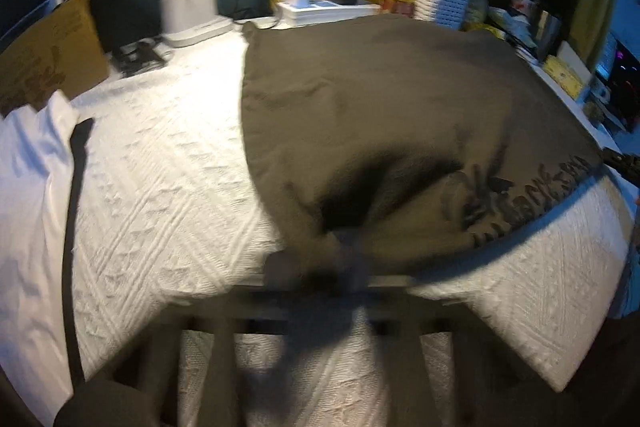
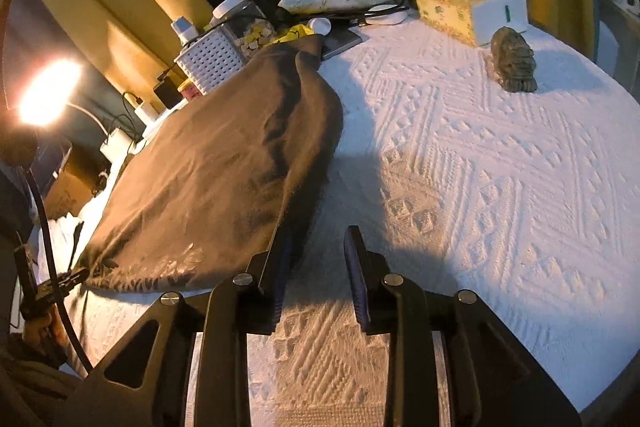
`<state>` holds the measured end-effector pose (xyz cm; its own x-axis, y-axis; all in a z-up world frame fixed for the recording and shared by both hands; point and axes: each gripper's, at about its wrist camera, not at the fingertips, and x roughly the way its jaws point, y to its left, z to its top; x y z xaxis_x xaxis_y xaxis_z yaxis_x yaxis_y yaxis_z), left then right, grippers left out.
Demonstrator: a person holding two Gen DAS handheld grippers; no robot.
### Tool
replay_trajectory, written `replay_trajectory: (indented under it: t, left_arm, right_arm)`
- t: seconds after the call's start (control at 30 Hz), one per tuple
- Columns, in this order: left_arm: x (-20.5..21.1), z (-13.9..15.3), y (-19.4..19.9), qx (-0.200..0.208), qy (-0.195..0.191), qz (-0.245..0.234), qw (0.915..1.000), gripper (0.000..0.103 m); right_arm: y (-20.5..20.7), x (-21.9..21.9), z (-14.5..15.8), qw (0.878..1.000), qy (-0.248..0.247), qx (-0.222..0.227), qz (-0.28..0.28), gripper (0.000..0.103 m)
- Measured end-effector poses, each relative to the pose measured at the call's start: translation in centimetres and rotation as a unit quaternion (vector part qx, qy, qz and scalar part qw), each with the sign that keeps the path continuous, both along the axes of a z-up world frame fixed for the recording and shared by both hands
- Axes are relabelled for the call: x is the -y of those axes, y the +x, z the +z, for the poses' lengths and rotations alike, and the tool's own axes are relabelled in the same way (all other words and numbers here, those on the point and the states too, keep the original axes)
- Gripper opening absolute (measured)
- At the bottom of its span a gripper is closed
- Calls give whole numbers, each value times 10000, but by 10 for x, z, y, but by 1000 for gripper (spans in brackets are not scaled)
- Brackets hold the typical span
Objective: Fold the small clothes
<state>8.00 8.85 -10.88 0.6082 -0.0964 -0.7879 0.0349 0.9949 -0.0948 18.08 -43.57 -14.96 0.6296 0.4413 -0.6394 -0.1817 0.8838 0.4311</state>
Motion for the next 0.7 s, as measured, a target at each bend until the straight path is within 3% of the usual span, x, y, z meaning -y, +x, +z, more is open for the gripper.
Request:
replay_trajectory:
  t: [0.13,0.37,0.57,0.6,0.63,0.7]
  left_arm:
    - [-5,31,-3,510,-39,71,9987,7]
    - [-11,57,0,899,67,60,9959,7]
    - [-18,64,4,947,26,93,9955,7]
    - [-18,67,4,974,33,84,9952,7]
    - [-18,68,4,982,35,69,9951,7]
    - [-16,73,2,1017,35,46,9948,7]
  right_arm:
    - [-5,-4,6,10000,-6,-25,46,29]
    - [-8,-26,-5,9996,123,-163,181,30]
    - [-3,-11,-24,9922,1223,-233,15,30]
    - [-1,-11,-24,9917,1271,-216,39,29]
    - [1,-13,-24,9919,1250,-224,72,12]
    - [4,-15,-20,9930,1163,-202,76,7]
